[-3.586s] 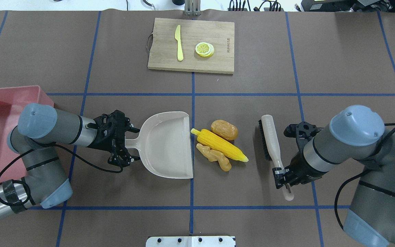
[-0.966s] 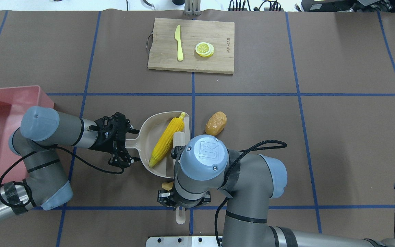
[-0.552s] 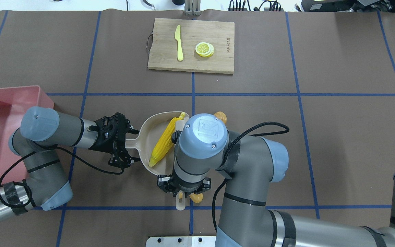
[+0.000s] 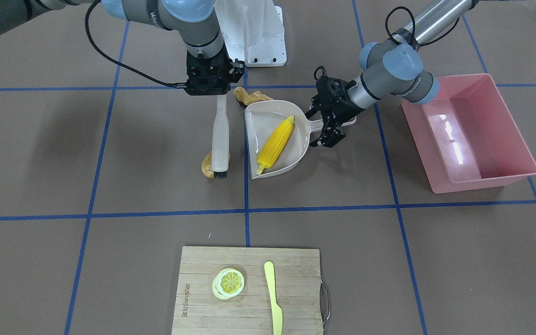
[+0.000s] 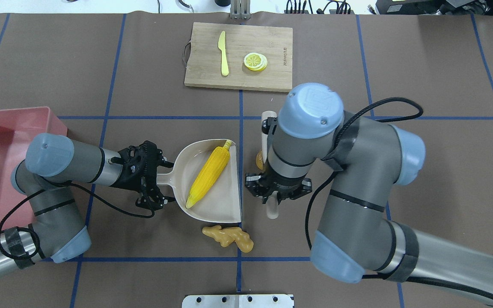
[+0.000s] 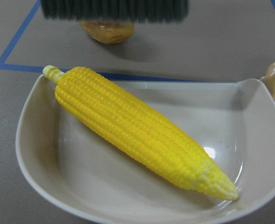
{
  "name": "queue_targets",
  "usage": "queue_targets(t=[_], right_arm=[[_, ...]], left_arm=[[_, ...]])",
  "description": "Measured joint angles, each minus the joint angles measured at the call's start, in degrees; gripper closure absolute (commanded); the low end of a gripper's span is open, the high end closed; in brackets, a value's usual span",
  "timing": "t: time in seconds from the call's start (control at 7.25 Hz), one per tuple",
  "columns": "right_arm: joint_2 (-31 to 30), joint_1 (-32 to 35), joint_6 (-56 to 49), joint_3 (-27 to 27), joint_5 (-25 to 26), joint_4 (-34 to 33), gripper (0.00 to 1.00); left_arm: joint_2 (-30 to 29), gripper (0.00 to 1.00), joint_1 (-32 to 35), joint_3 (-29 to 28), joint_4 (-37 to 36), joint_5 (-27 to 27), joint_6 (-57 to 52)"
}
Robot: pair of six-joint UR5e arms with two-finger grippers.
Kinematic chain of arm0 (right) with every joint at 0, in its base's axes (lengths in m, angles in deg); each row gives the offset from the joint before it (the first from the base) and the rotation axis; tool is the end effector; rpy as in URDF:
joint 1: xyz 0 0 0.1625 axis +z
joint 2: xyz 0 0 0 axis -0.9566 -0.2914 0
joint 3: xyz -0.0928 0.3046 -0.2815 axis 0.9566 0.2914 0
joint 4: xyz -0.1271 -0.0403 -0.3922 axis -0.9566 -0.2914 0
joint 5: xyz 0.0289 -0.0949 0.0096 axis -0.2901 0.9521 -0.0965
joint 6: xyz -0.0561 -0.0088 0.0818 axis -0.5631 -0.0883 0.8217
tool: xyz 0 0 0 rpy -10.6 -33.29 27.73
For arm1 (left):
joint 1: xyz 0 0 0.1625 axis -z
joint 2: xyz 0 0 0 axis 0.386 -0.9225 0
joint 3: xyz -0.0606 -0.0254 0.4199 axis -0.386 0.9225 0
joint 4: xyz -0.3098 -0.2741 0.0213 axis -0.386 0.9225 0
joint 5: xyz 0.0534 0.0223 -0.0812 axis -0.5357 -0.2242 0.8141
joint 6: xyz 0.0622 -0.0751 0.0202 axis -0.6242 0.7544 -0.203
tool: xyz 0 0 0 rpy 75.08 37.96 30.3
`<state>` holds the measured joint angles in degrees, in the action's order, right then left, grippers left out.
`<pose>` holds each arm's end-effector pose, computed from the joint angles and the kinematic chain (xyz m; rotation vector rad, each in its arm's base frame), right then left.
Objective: Sweep and dump trash into bin
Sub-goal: 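Lift the brush back toward the potato with the right gripper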
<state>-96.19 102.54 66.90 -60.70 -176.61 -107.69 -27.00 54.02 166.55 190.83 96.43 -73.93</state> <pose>-0.4847 -0.3683 0.1852 -0.1873 -0.8645 0.0003 0.4788 -0.3946 0.3733 1.0662 1.0634 1.1779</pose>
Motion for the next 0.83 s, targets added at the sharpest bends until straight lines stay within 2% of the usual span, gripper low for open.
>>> queue_targets(t=[0.28, 0.83], right_arm=[[-4.43, 2.53, -5.32, -1.12, 0.42, -0.23, 1.0], [-4.43, 0.25, -8.52, 4.33, 0.69, 3.63, 1.0]], left_arm=[[0.0, 0.03, -0.02, 0.02, 0.01, 0.0, 0.03], [-0.05, 0.03, -0.09, -0.05, -0.2, -0.41, -0.04]])
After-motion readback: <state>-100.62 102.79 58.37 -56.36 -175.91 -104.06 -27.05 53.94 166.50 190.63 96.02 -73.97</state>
